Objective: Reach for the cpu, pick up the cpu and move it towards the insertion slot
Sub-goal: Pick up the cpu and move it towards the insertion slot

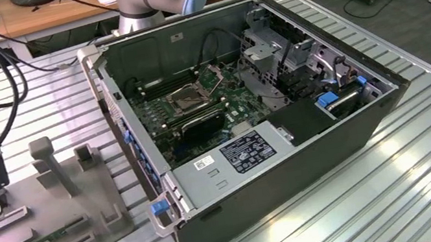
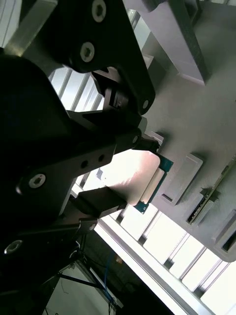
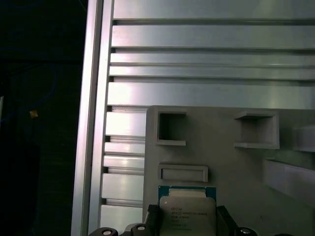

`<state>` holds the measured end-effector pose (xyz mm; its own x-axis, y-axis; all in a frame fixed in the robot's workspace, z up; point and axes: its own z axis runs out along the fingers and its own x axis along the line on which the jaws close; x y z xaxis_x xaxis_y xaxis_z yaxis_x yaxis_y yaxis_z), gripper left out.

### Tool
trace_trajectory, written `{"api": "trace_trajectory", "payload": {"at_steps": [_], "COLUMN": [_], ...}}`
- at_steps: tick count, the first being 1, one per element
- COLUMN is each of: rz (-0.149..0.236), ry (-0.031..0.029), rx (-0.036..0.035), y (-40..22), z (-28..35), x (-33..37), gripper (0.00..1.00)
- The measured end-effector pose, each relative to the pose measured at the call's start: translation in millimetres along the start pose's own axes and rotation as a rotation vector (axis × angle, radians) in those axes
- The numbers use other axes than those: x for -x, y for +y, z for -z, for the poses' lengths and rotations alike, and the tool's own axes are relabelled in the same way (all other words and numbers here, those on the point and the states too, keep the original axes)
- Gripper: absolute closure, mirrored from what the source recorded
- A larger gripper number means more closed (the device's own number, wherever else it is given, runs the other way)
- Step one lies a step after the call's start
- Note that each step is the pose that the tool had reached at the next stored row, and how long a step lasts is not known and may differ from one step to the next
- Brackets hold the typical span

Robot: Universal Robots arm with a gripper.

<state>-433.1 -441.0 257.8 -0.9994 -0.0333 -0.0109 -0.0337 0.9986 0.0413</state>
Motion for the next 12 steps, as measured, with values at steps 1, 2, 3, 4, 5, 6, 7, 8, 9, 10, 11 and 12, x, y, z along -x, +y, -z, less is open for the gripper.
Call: {"api": "trace_trajectory", "payload": {"at_steps": [1,2,3,4,5,6,7,8,9,10,11,12], "rz": [0.000,0.000,0.000,0.000,0.000,0.000,0.000,0.000,0.000,0.000,0.000,0.000], "ry": [0.0000,0.0000,-0.0001,0.0000,0.0000,-0.0001,0.0000,-0.0002,-0.0003,-0.0001,-0.0001,-0.0001], "rx": [0.0000,0.0000,0.0000,0.0000,0.0000,0.0000,0.0000,0.0001,0.0002,0.0000,0.0000,0.0001], "y": [0.0,0.1,0.1,0.2,0.2,0.2,0.3,0.3,0.3,0.3,0.3,0.3], "z": [0.8,1.7,2.7,3.9,4.8,5.8,6.7,7.2,7.3,7.6,7.7,7.7], "x": [0.0,0.0,0.1,0.1,0.1,0.1,0.1,0.1,0.1,0.1,0.1,0.1], "gripper": [0.46,0.46,0.46,0.46,0.46,0.46,0.46,0.46,0.46,0.46,0.46,0.46]}}
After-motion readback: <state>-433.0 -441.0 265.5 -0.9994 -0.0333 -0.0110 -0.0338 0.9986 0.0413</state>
